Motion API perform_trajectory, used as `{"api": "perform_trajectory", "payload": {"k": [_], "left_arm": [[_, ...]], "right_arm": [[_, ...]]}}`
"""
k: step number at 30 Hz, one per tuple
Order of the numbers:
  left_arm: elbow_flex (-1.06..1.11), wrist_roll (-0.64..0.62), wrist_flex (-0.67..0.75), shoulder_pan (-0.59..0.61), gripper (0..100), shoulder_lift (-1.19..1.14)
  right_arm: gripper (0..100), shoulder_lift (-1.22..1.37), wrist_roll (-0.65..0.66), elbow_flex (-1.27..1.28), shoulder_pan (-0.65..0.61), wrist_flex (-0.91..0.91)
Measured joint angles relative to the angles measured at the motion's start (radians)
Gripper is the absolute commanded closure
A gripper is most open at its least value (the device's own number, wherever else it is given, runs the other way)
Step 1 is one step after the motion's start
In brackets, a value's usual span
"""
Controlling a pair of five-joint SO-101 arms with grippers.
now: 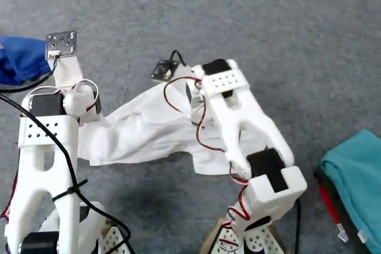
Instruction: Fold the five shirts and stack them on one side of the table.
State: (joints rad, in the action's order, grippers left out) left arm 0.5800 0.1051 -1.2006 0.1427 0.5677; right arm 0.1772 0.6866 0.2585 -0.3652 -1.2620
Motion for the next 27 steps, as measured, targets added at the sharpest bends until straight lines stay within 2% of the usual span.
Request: {"api": "perform_trajectory", "payload": {"k": [8,12,22,27], "left_arm": [[0.0,0.031,0.0,0.046,98,0.0],[0.049,0.043,0.012,0.092,98,0.0],[0.077,0.046,0.029,0.107,98,0.0],[0.077,0.046,0.032,0.107,98,0.0]], "right_arm": [[90.1,-0.002,0.31,0.026,0.089,0.058],[90.0,-0.002,0.417,0.049,0.123,0.094],[90.0,-0.008,0.468,0.212,0.126,0.336],[90.0,-0.137,0.468,0.316,0.114,0.437]]}}
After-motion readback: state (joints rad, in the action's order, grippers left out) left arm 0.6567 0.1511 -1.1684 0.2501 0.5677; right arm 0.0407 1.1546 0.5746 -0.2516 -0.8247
